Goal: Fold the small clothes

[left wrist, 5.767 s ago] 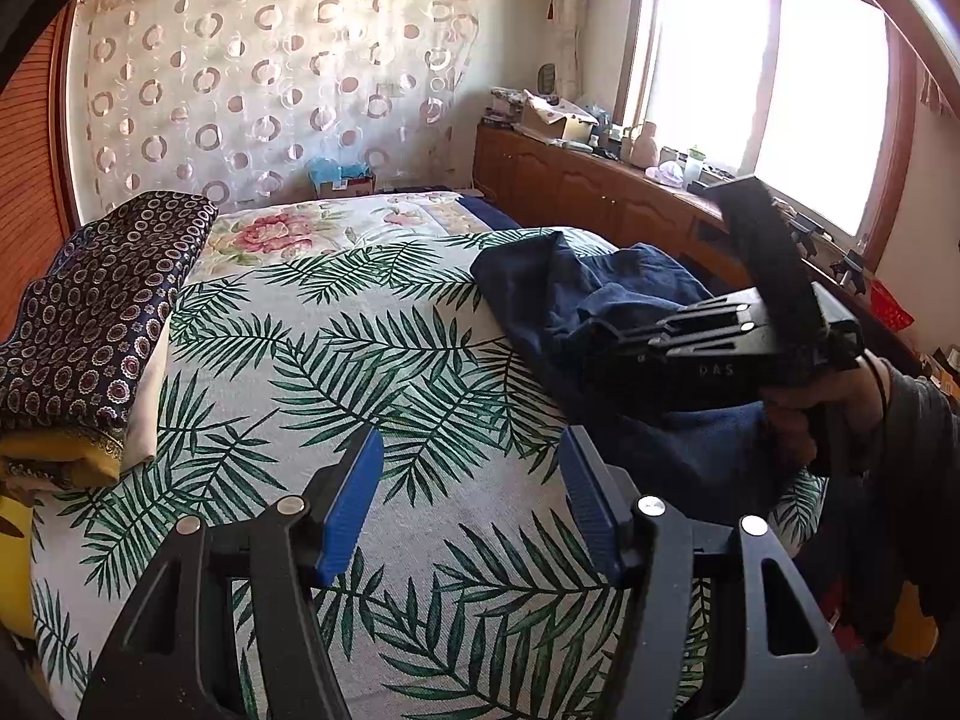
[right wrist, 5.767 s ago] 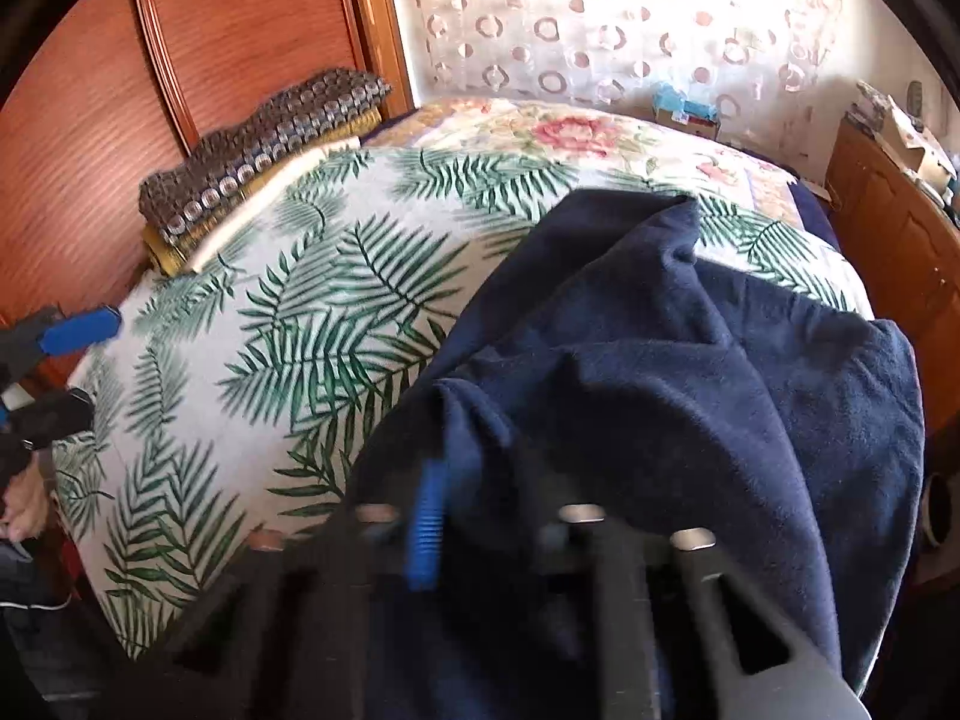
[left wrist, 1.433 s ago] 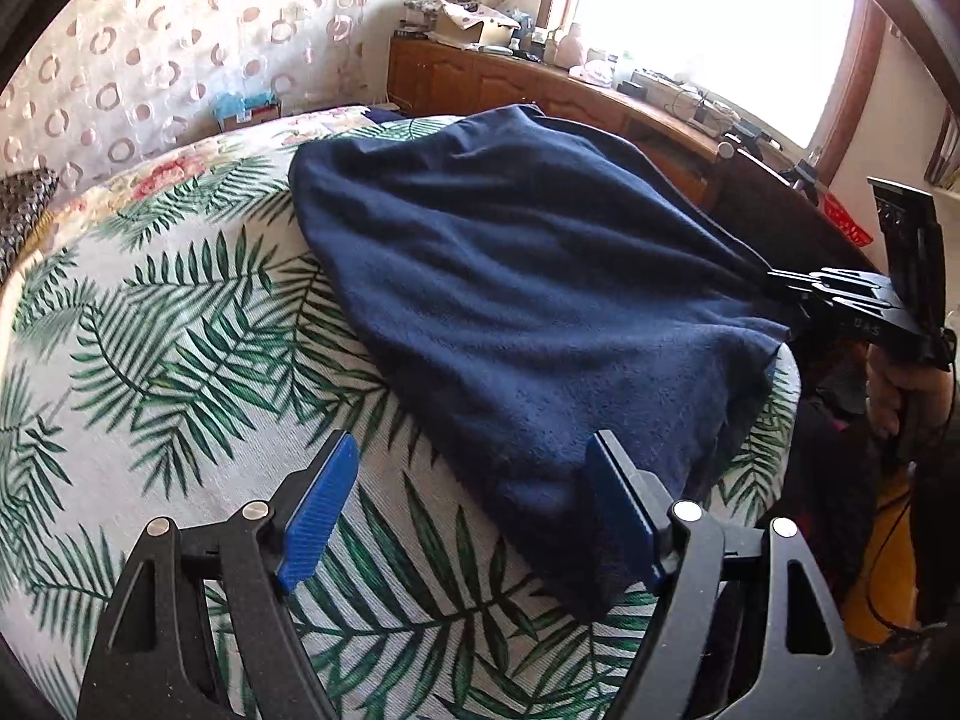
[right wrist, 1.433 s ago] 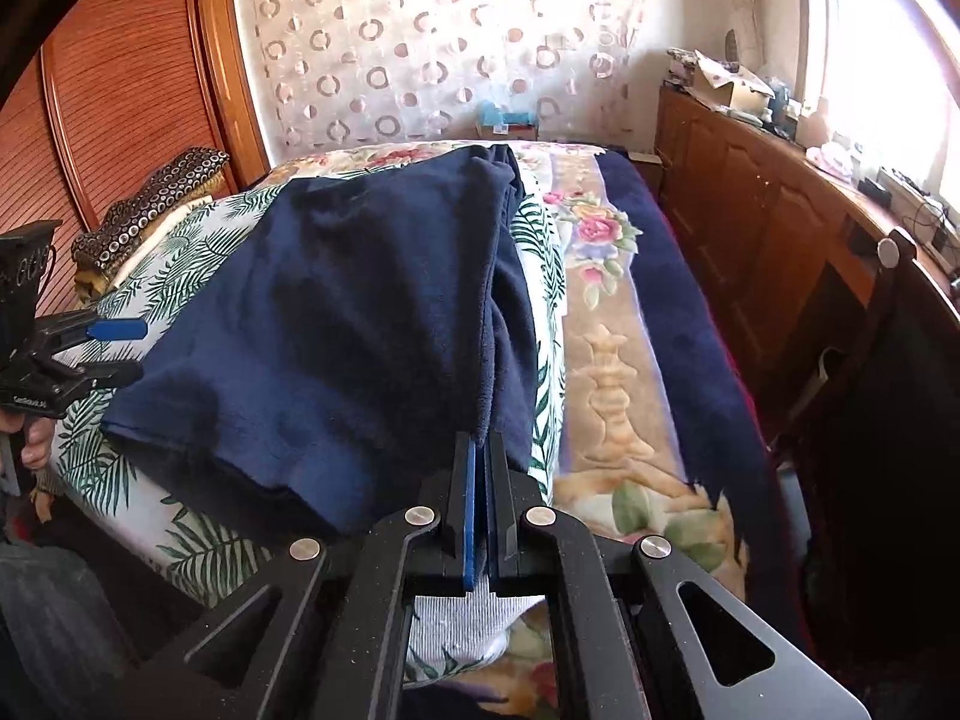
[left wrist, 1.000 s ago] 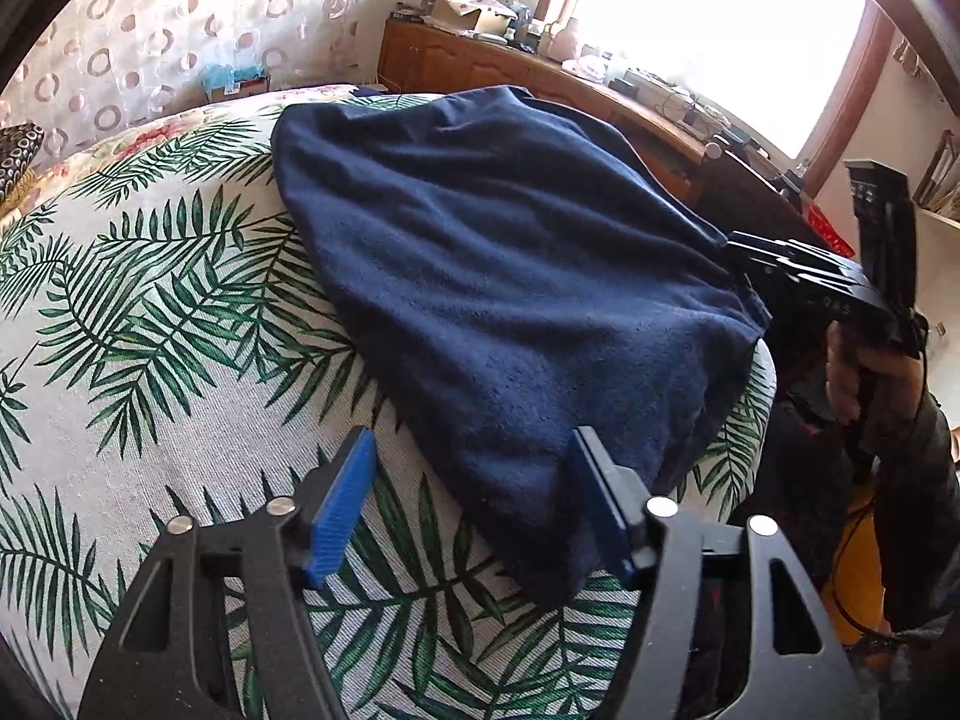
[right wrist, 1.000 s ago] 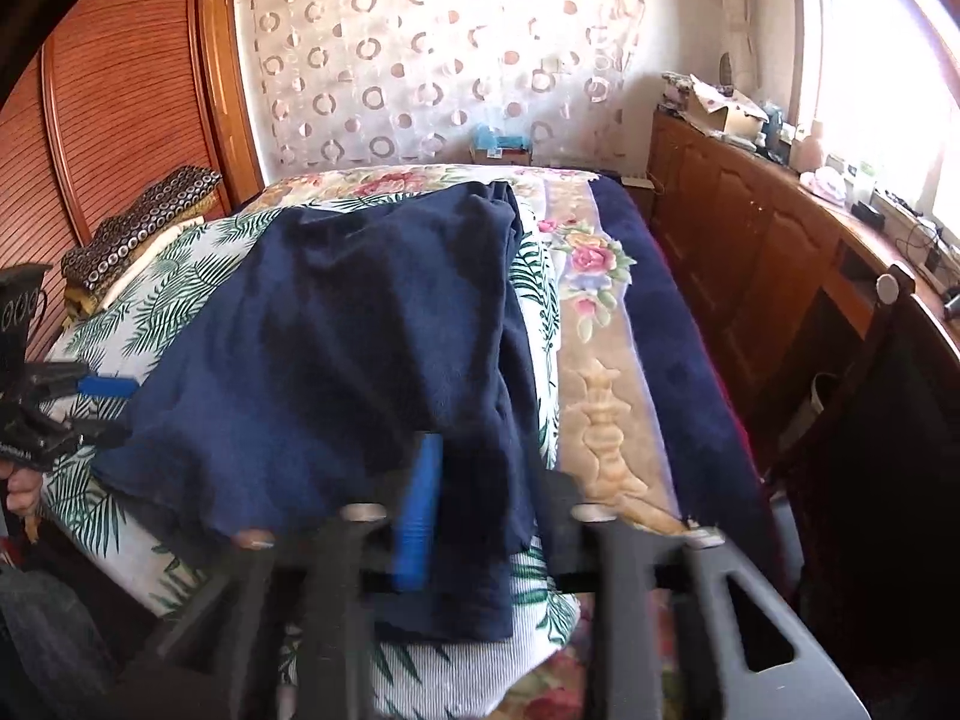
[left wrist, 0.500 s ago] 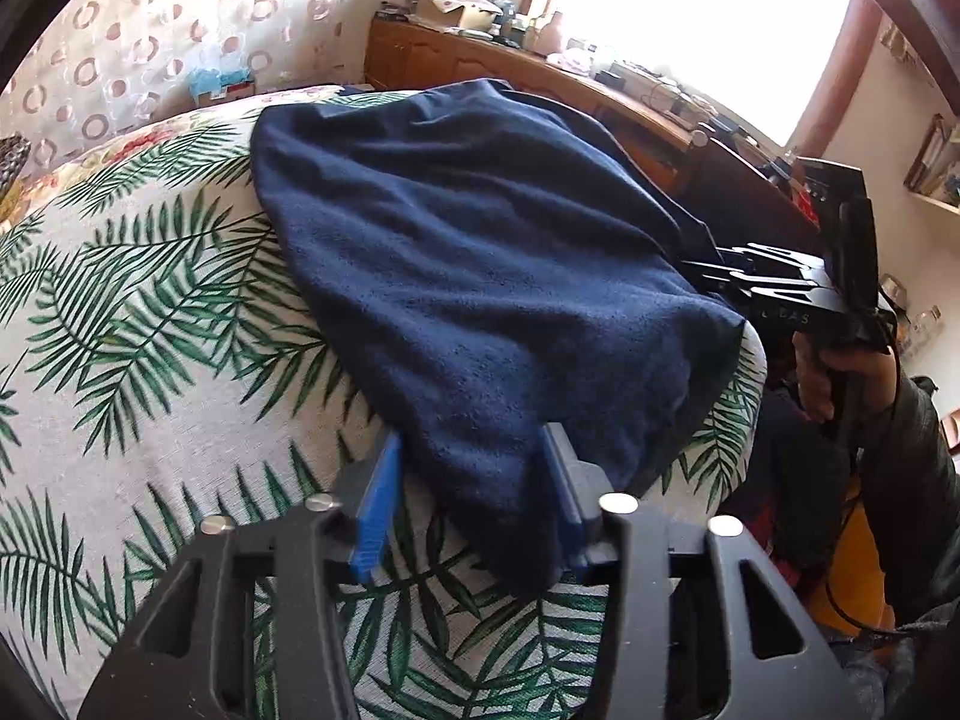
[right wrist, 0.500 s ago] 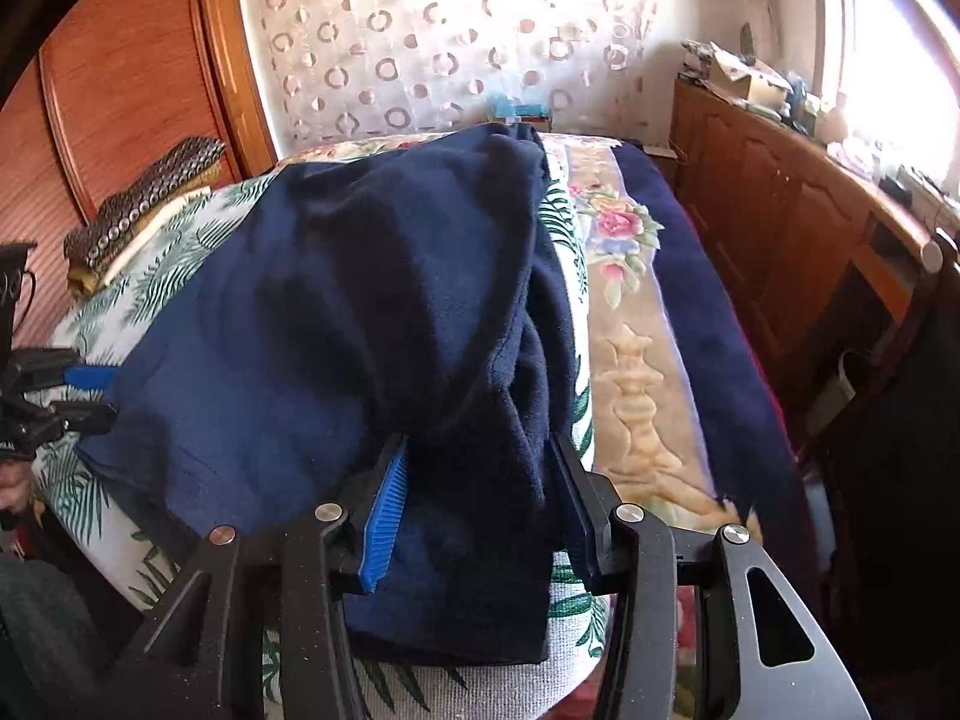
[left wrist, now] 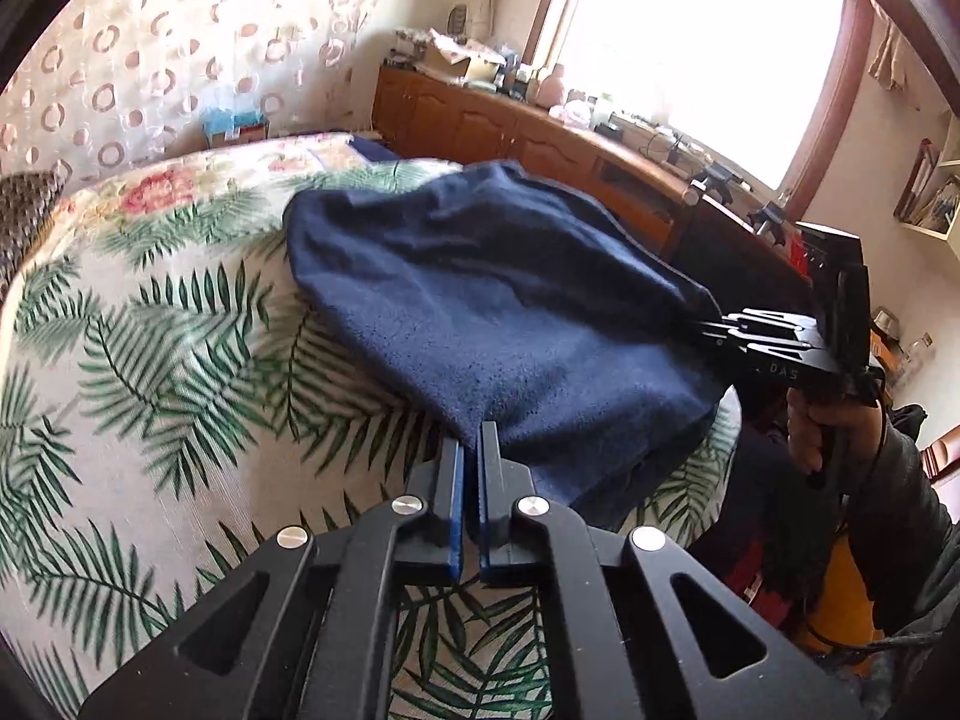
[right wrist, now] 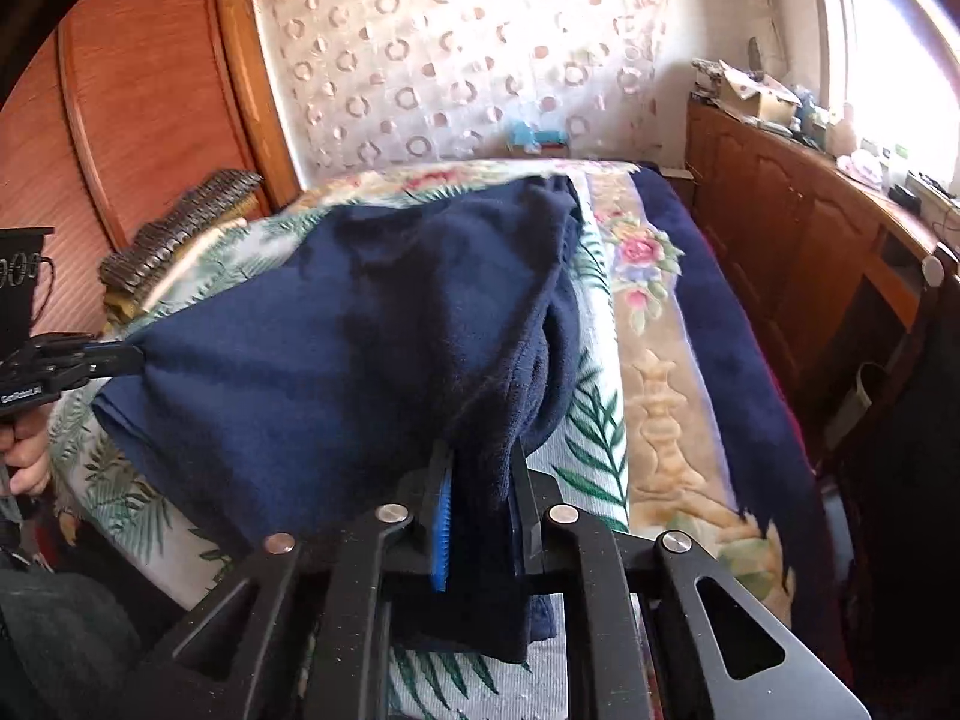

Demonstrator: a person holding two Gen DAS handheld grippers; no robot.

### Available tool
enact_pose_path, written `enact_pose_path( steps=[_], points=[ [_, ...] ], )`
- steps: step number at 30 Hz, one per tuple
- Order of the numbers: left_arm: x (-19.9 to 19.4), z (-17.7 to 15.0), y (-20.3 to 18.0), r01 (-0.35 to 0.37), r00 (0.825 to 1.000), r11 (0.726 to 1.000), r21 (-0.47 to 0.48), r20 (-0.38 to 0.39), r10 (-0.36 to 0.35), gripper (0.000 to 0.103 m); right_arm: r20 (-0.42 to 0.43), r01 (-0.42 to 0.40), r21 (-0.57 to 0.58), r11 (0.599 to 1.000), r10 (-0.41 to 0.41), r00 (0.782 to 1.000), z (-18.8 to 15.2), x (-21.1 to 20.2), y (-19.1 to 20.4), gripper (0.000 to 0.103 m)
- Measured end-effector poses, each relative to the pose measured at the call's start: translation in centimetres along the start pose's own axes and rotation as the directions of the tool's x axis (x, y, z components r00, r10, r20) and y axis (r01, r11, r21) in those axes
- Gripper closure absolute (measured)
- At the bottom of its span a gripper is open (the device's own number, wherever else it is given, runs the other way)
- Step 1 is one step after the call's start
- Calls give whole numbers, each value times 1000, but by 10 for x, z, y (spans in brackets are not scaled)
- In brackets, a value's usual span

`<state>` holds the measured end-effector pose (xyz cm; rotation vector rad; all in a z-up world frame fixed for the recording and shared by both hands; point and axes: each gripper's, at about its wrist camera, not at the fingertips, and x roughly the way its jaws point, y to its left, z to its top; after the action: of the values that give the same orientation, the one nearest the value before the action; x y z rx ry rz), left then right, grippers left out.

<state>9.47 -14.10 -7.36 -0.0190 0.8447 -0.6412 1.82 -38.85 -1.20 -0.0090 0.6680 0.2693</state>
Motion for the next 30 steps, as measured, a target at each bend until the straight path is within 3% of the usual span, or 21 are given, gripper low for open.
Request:
enact_pose_path(
  steps=[1, 3, 4, 10, 17, 19, 21, 23, 26, 30],
  points=[
    [3, -1, 1, -5, 1000, 1000, -2, -14, 5, 99, -10, 10, 0, 1000, -10, 1000, -2, 3, -1, 82],
    [6, -3, -1, -19, 999, 1000, 15, -32, 19, 99, -47, 81, -2, 997, -81, 996, -6, 11, -3, 58],
    [7, -4, -1, -26, 999, 999, 22, -34, 26, 99, -67, 127, -1, 992, -127, 990, -7, 14, -6, 56],
    [8, -4, -4, -38, 998, 999, 38, -41, 40, 99, -72, 58, 33, 998, -55, 996, -11, 13, -14, 56],
    [12, -6, -1, -38, 998, 999, 29, -57, 40, 99, -74, 54, 26, 998, -52, 996, -12, 16, -8, 55],
    [16, -7, 1, -34, 997, 999, 21, -66, 35, 99, -72, 53, 17, 998, -52, 996, -11, 15, -6, 61],
    [19, -8, 4, -27, 997, 1000, 13, -78, 28, 99, -71, 18, 18, 1000, -17, 997, -11, 15, -6, 80],
    [18, -7, 6, -4, 998, 1000, 4, -67, 4, 99, -75, -19, 14, 1000, 20, 997, -11, 15, -5, 87],
    [0, 4, 1, 6, 1000, 1000, 23, 5, -6, 99, -62, -38, 8, 999, 39, 997, -9, 13, -5, 89],
    [-31, 30, -9, 4, 994, 999, 42, 107, -9, 100, 35, -60, 0, 998, 60, 998, 6, -13, -4, 90]
  ],
)
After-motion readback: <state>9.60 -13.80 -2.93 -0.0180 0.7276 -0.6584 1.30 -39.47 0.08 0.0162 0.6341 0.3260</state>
